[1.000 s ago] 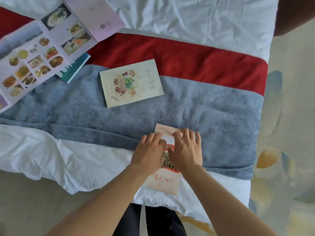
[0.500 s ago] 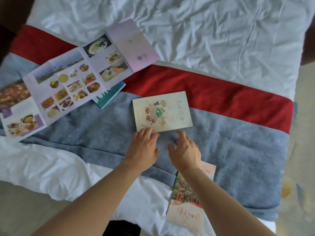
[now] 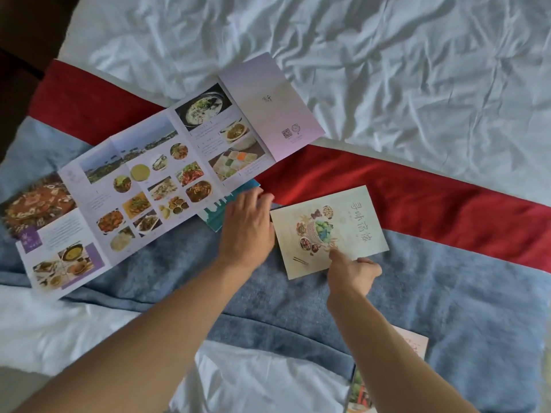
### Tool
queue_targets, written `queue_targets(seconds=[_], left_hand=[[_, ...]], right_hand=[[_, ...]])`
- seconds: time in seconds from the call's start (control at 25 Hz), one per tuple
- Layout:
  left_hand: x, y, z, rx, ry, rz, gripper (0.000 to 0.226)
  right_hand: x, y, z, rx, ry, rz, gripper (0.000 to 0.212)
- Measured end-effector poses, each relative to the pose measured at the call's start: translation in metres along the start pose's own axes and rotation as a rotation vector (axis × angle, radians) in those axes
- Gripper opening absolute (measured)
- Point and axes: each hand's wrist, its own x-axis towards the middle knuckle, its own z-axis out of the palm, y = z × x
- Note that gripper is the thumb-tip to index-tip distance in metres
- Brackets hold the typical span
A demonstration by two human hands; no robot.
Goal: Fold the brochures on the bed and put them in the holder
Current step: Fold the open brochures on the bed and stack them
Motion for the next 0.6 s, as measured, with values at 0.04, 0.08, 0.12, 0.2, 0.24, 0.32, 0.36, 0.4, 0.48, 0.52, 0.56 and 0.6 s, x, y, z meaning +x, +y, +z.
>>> queue_targets(seconds=[0.04, 0.08, 0.12, 0.2, 0.24, 0.32, 0.36, 0.4, 0.48, 0.52, 0.56, 0.6], left_hand=[[0.006, -0.012, -0.004, 0.034, 0.021, -0.029, 0.048], [0.010, -0.023, -0.008, 0.069, 0.027, -0.058, 0.049], [0.012, -0.034, -0.011, 0.104, 0.022, -0.080, 0.048], [0.012, -0.050, -0.015, 0.162, -0.005, -0.098, 0.044], [0.011, -0.054, -0.016, 0.172, -0.016, -0.086, 0.042], [0.008, -0.053, -0.017, 0.152, -0.023, -0.037, 0.039], [0.005, -0.049, -0.017, 0.145, -0.027, -0.012, 0.037], [0.003, -0.046, -0.017, 0.150, -0.033, 0.007, 0.036], [-0.002, -0.042, -0.016, 0.197, -0.038, 0.016, 0.034], [-0.004, -0.043, -0.016, 0.227, -0.037, 0.003, 0.033], [-0.006, -0.046, -0.018, 0.254, -0.033, -0.013, 0.032], [-0.008, -0.051, -0.019, 0.278, -0.031, -0.022, 0.029]], right_hand=[[0.002, 0.000, 0.002, 0.030, 0.008, 0.001, 0.052], [0.003, 0.000, 0.002, 0.054, 0.010, -0.001, 0.053], [0.003, 0.000, 0.003, 0.073, 0.008, -0.007, 0.053], [0.002, 0.000, 0.003, 0.075, 0.004, -0.028, 0.050], [0.002, 0.000, 0.002, 0.062, 0.006, -0.040, 0.047], [0.001, 0.001, -0.001, 0.033, 0.002, -0.073, 0.040], [0.000, 0.001, -0.003, 0.022, -0.002, -0.088, 0.037], [0.000, 0.002, -0.004, 0.013, -0.006, -0.100, 0.036], [0.000, 0.003, -0.009, -0.004, -0.014, -0.119, 0.035], [-0.001, 0.003, -0.011, -0.009, -0.018, -0.125, 0.035], [-0.002, 0.004, -0.012, -0.013, -0.022, -0.129, 0.034], [-0.004, 0.005, -0.014, -0.021, -0.025, -0.135, 0.034]])
